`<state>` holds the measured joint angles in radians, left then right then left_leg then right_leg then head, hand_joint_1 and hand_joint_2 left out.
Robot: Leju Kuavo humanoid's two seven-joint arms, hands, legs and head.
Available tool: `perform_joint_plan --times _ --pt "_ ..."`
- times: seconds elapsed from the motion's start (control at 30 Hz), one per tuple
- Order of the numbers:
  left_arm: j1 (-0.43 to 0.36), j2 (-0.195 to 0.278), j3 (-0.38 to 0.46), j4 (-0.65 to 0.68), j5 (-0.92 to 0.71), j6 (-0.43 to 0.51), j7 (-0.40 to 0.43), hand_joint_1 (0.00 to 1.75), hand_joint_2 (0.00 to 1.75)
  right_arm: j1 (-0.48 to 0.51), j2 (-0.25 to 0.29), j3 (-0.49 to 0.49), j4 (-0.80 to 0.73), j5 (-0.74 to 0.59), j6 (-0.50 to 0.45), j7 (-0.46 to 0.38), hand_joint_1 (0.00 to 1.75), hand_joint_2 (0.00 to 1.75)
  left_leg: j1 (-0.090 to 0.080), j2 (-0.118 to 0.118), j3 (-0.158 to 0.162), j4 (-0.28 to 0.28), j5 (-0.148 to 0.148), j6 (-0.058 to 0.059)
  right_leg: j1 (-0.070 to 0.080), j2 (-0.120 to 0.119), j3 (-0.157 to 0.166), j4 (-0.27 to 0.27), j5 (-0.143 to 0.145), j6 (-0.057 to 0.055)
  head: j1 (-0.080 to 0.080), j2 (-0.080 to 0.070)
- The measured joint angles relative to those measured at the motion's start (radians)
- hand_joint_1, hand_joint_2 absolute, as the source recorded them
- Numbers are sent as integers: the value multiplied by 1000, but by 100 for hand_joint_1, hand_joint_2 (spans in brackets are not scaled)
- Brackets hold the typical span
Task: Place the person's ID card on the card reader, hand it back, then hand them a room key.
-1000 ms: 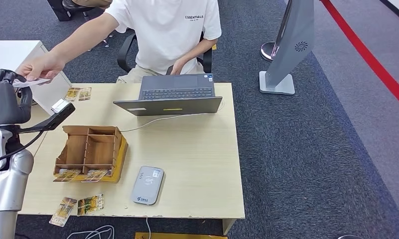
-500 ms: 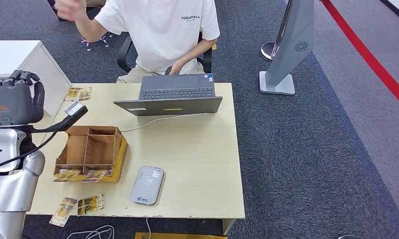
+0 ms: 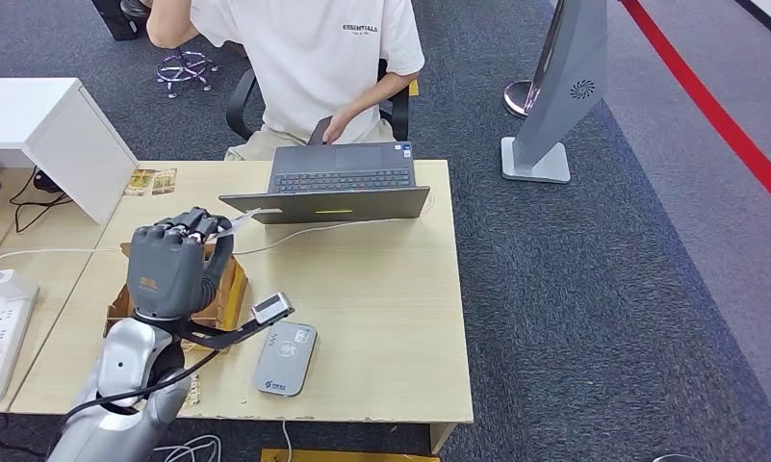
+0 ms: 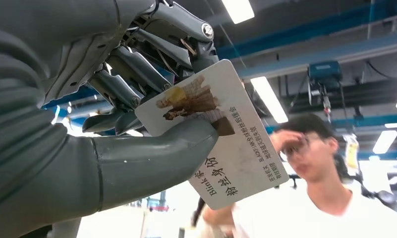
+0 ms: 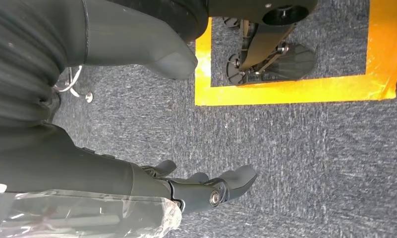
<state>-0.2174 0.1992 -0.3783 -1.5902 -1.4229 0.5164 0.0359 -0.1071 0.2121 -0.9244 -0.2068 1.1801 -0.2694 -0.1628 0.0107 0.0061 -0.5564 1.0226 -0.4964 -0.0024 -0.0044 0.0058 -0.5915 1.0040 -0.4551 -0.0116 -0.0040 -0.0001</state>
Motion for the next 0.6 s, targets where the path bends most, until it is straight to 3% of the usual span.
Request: perform_joint_plan --times 0.23,0.6 --pt "115 -28 -78 4 41 44 8 175 175 5 0 -4 0 -9 -7 3 0 175 0 0 0 0 0 0 0 0 0 0 0 0 -1 0" --pt "216 -70 -96 74 82 59 5 175 175 5 -4 -6 0 -9 12 15 0 175 0 0 -1 0 0 0 0 -1 0 0 0 0 0 0"
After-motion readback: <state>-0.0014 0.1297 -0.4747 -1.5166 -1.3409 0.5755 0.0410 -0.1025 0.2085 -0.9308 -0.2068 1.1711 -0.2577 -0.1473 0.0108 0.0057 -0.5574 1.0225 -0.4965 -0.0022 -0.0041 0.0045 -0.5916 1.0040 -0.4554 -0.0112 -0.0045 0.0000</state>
